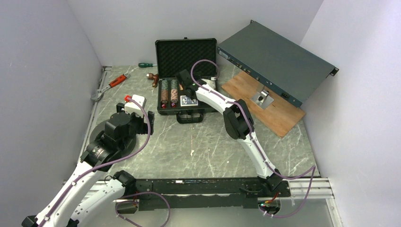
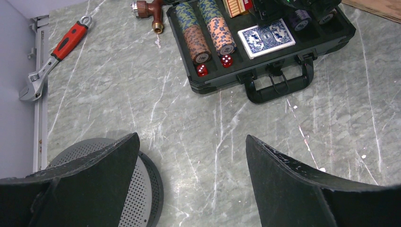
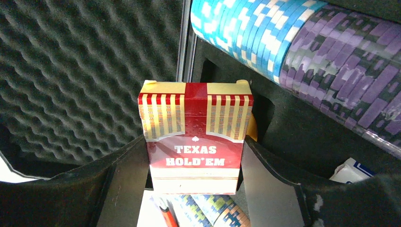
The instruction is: Pack up texas hold em set
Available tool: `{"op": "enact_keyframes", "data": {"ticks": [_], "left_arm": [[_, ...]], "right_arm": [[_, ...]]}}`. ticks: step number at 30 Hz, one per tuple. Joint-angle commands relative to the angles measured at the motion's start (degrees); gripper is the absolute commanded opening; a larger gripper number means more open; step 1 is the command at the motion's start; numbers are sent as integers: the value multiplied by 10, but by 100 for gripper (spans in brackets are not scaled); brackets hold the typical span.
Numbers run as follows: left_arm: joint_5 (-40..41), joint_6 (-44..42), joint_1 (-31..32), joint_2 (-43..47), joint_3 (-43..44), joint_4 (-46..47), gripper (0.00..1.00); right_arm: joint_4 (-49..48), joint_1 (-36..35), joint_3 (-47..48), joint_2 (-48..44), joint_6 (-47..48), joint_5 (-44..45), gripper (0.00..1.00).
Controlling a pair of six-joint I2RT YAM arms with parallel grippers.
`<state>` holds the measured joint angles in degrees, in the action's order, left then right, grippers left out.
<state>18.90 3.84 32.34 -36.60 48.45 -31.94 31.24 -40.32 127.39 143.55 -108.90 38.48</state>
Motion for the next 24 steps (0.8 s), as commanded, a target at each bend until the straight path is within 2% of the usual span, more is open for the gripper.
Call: {"op": "enact_keyframes", "data": {"ticks": [1,4,10,11,14,18,21,23,24], "left_arm": [[-2,1,-2,3,-1,22,89],[-3,1,-2,3,-1,23,89],[-4,1,-2,2,-1,23,89],[-4,1,-2,2,-1,23,89],[-6,1,-2,1,0,23,88],[-5,2,-2,-1,0,23,88],[-4,2,-2,-2,-1,24,88],[-3,2,-2,-3,-1,24,88],[-3,1,-2,-4,-1,24,88]], "right_arm": [[5,-8,-16,-13,-46,0,0],[-4,-8,-48,-33,-52,6,0],[39,-9,-38,-39,-46,15,0],[45,-9,-33,-38,-42,16,5],[48,-10,-34,-42,-27,19,32],[34,-10,-57,-60,-20,19,55],[48,-10,-57,-70,-22,22,80],[61,-11,-56,-76,-25,24,89],[64,-11,-56,-79,-24,25,97]]}}
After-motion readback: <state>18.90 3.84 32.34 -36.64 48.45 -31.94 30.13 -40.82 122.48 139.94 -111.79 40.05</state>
